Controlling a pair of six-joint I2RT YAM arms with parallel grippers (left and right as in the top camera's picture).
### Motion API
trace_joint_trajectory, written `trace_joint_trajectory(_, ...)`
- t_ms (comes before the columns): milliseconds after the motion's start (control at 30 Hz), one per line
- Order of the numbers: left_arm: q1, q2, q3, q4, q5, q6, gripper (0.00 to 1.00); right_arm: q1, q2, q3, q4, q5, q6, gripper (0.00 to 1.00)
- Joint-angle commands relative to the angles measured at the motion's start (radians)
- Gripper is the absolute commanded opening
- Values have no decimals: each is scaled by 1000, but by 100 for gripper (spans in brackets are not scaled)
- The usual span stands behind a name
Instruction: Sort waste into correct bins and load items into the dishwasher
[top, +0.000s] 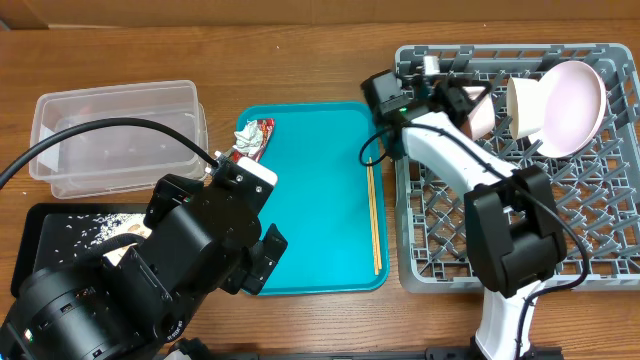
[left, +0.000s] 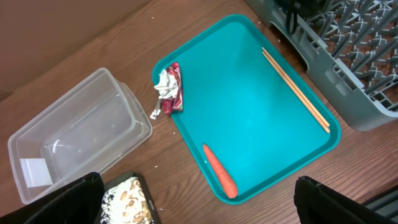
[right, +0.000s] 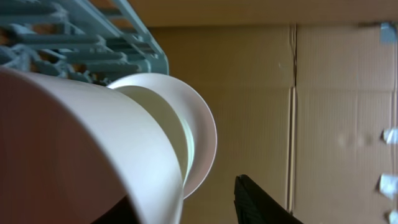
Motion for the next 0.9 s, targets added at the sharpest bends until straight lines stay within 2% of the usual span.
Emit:
trace_joint_trajectory(0, 3, 2, 3, 0, -2, 12, 100, 34, 13, 0, -12, -52, 10, 50)
trace_joint_trajectory(133, 3, 2, 3, -10, -2, 12, 100, 58, 13, 0, -13, -57, 9, 70)
trace_joint_trajectory(267, 3, 2, 3, -20, -2, 11, 100, 67, 13, 0, -16, -47, 10, 99)
trace_joint_trajectory(467, 3, 2, 3, -21, -2, 11, 100, 69, 4, 4, -4, -17, 45, 100)
trace_joint_trajectory(700, 3, 2, 3, -17, -2, 12, 100, 78, -89, 46, 56, -42, 72, 100)
trace_joint_trajectory(867, 3, 2, 3, -14, -2, 12, 100, 116, -185, 69, 66, -172, 65, 100)
